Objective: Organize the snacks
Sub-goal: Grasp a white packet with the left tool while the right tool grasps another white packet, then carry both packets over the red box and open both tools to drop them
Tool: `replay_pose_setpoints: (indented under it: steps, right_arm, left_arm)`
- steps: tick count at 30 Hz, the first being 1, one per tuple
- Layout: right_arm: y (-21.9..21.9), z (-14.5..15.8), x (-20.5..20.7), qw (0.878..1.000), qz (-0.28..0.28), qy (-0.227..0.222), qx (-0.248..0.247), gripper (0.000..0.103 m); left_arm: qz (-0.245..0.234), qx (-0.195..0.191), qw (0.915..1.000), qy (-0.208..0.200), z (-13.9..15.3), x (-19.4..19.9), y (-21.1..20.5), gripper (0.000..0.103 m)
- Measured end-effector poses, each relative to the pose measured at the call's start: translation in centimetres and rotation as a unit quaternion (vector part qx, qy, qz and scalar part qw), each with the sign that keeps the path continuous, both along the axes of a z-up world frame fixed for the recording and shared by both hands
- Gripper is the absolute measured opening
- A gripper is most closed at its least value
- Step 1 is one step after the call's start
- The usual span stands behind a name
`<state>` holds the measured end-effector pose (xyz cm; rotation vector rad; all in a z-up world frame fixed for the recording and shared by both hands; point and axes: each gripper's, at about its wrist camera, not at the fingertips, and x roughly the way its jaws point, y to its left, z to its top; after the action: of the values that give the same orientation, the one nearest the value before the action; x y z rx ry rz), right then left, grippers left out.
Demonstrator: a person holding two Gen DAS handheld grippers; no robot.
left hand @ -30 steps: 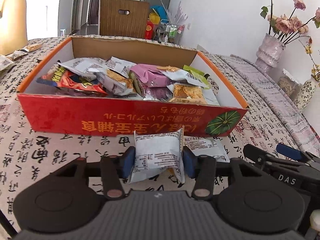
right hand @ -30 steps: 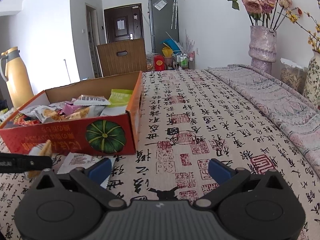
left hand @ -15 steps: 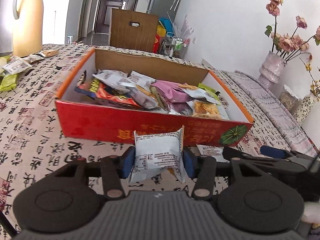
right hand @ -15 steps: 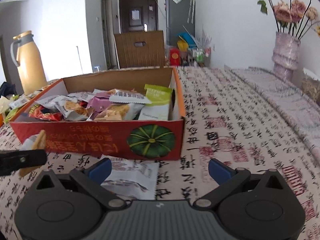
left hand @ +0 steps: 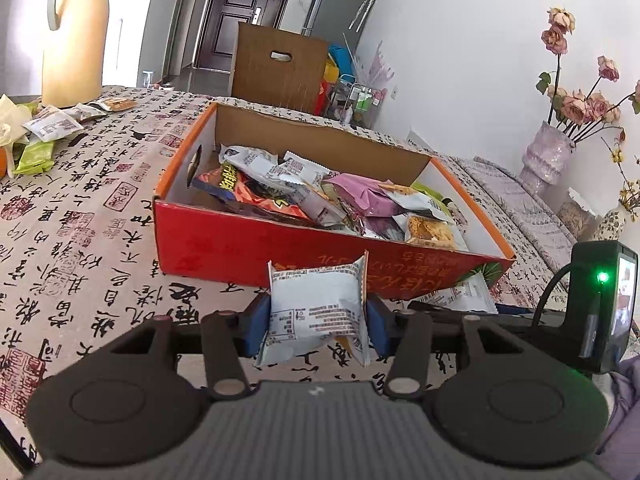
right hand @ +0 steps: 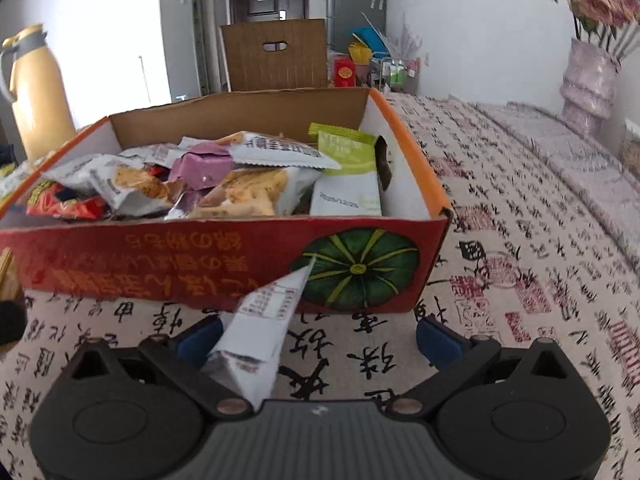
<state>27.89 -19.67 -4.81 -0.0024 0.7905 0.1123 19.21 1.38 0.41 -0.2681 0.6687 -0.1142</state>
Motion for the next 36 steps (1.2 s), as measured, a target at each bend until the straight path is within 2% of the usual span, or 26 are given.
replay_pose_setpoints:
  steps: [3,5,6,8,10,11,12,13,26,36]
  right_arm:
    - [0.1,-0.1,0.0,1.0,0.001,-0.002,-0.002,0.102]
    - [0.1,0.0,0.0,1.0,0.006,-0.003,0.001,0.097]
    - [0.2,0.0,-0.2,1.0,0.01,-0.005,0.0,0.092]
    - [0.4,0.3,-0.4,1.0,0.021,-0.009,0.003,0.079]
    - [0.7,0.6,-0.9,0.999,0.028,-0.014,0.004,0.048]
    - [0.7,0.7,-1.1,0.999,0.029,-0.016,0.006,0.039]
    - [0.8,0.9,-1.3,0.999,0.033,-0.017,0.011,0.023]
    - [0.8,0.9,-1.5,0.999,0.035,-0.017,0.014,0.02]
    - [-0.5,2.0,-4.2,0.998,0.041,-0.038,0.039,0.015]
    - [-0.6,6.6,-6.6,0.99,0.065,-0.107,0.06,0.015]
  left_arm:
    - [-0.001,-0.004,1.0,-0.002,0.1,-0.1,0.1,0.05]
    - [-0.001,-0.008,1.0,-0.005,0.1,-0.3,0.3,0.05]
    - [-0.001,-0.01,0.9999,-0.006,0.1,-0.4,0.4,0.05]
    - [0.0,-0.011,0.9999,-0.007,0.2,-0.6,0.6,0.05]
    - [0.001,-0.012,0.9999,-0.009,0.3,-0.8,0.7,0.05]
    - [0.001,-0.012,0.9999,-0.01,0.4,-0.9,0.8,0.05]
    - [0.001,-0.012,0.9999,-0.011,0.4,-1.0,0.9,0.05]
    - [0.001,-0.012,0.9999,-0.012,0.5,-1.0,0.9,0.05]
    - [-0.001,-0.004,0.9994,-0.034,1.8,-2.2,0.9,0.05]
    - [-0.003,0.005,0.9977,-0.068,4.2,-1.6,0.4,0.05]
